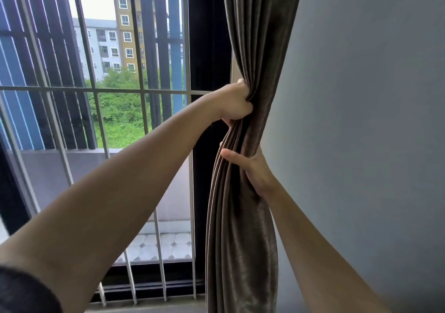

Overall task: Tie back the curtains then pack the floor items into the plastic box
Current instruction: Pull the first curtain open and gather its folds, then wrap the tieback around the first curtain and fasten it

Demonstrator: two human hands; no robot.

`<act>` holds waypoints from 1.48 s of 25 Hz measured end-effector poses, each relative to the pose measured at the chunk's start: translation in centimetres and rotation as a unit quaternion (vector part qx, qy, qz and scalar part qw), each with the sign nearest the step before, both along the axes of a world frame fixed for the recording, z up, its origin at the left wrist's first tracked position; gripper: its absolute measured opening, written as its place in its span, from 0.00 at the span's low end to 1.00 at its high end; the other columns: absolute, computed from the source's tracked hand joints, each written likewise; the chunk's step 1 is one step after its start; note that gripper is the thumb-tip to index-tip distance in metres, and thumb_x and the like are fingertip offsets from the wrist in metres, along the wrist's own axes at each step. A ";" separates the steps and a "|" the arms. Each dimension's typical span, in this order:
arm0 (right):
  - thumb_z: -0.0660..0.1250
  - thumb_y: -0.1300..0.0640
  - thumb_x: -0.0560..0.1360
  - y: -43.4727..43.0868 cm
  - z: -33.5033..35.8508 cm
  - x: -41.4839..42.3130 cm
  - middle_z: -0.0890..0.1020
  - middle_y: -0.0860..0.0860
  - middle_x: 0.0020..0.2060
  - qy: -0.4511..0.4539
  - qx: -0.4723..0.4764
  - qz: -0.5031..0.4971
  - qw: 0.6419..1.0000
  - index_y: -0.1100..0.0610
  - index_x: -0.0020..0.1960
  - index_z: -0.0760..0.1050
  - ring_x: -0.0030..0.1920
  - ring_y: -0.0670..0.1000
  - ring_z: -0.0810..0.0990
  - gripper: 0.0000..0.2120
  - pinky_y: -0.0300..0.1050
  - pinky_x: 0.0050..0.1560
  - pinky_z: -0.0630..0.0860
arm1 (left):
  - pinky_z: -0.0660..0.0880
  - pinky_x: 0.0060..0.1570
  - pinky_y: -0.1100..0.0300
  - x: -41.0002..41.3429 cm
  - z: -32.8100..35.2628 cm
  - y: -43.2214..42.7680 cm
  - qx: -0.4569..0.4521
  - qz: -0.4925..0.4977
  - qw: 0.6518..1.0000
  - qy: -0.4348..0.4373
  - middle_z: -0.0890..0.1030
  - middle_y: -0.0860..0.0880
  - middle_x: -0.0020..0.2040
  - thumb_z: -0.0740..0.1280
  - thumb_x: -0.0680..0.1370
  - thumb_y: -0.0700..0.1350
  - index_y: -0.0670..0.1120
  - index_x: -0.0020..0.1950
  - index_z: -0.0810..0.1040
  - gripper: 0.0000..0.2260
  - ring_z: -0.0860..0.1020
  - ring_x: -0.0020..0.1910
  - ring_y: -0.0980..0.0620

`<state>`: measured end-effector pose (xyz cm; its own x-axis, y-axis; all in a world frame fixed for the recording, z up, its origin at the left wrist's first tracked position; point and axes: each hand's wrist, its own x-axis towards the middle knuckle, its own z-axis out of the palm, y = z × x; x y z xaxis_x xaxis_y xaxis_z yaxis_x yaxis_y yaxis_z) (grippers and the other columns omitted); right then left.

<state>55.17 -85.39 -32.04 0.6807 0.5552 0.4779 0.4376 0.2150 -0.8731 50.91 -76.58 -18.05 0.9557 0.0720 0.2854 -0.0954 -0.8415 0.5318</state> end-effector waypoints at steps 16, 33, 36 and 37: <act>0.63 0.68 0.55 -8.0 0.6 5.2 0.73 0.50 0.26 -0.053 -0.002 -0.094 0.994 0.63 0.31 0.69 0.27 0.45 0.71 0.05 0.36 0.31 0.70 | 0.78 0.43 0.58 3.7 -16.1 1.9 -0.388 0.057 0.919 -0.033 0.78 0.49 0.45 0.64 0.79 0.46 0.46 0.55 0.77 0.07 0.77 0.38 0.55; 0.65 0.67 0.56 -16.3 2.9 10.0 0.73 0.49 0.28 -0.036 -0.059 -0.082 0.994 0.54 0.29 0.72 0.30 0.48 0.72 0.08 0.41 0.32 0.72 | 0.72 0.54 0.58 14.1 -31.2 -2.4 -0.388 0.086 0.905 0.155 0.79 0.46 0.54 0.70 0.73 0.45 0.43 0.60 0.76 0.17 0.77 0.55 0.48; 0.66 0.66 0.56 -15.7 2.8 9.9 0.73 0.52 0.31 -0.043 -0.060 -0.056 0.996 0.57 0.32 0.71 0.31 0.48 0.74 0.08 0.41 0.33 0.74 | 0.77 0.47 0.58 12.3 -30.5 -1.5 -0.465 0.020 0.870 0.160 0.81 0.45 0.46 0.69 0.74 0.42 0.44 0.55 0.78 0.10 0.80 0.46 0.48; 0.66 0.68 0.57 -15.4 2.7 9.9 0.73 0.53 0.32 -0.041 -0.061 -0.046 0.996 0.58 0.32 0.70 0.32 0.49 0.73 0.08 0.41 0.33 0.74 | 0.77 0.42 0.59 11.3 -29.8 -0.6 -0.467 0.013 0.870 0.158 0.80 0.45 0.43 0.69 0.74 0.44 0.43 0.54 0.78 0.10 0.79 0.41 0.49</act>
<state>65.05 -100.78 -29.32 0.6920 0.5505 0.4670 0.5220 0.0652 -0.8505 62.22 -77.20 -47.81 0.9703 0.1553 -0.1854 0.1921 -0.0289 0.9810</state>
